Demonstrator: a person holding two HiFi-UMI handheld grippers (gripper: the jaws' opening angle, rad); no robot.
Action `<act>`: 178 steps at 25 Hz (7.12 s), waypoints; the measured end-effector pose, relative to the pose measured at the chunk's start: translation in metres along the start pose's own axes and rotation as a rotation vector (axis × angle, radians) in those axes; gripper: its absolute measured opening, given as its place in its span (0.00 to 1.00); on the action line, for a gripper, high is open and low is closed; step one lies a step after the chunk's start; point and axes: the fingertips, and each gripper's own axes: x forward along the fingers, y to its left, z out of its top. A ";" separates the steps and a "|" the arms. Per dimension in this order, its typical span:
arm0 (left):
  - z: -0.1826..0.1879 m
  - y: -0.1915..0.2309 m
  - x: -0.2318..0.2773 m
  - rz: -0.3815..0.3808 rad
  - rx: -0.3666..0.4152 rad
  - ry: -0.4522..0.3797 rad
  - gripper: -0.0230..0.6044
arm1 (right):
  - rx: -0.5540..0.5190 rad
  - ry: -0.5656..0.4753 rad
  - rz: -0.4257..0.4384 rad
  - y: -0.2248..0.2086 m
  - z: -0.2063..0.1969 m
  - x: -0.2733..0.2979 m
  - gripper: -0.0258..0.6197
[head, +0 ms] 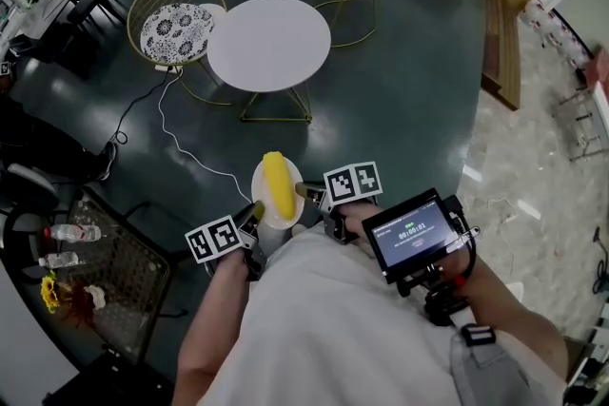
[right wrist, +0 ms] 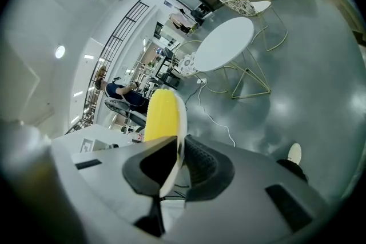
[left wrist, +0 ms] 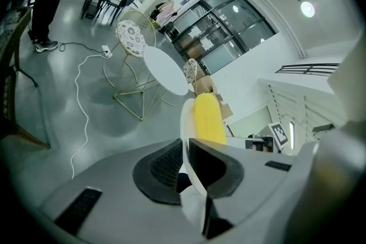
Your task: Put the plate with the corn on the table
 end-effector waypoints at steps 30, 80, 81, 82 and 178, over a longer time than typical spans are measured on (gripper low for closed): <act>-0.021 -0.013 0.036 -0.021 0.027 0.071 0.11 | 0.034 -0.044 -0.017 -0.032 -0.001 -0.027 0.11; 0.032 -0.028 0.082 -0.010 -0.056 0.014 0.11 | -0.002 0.001 0.037 -0.038 0.080 -0.028 0.11; 0.039 -0.033 0.094 -0.005 -0.065 0.008 0.11 | -0.004 0.006 0.045 -0.045 0.094 -0.030 0.11; 0.045 -0.037 0.103 0.000 -0.073 0.004 0.11 | -0.006 0.010 0.051 -0.050 0.105 -0.032 0.11; 0.345 0.045 0.210 -0.060 0.017 0.115 0.11 | 0.074 -0.093 -0.044 -0.062 0.364 0.139 0.11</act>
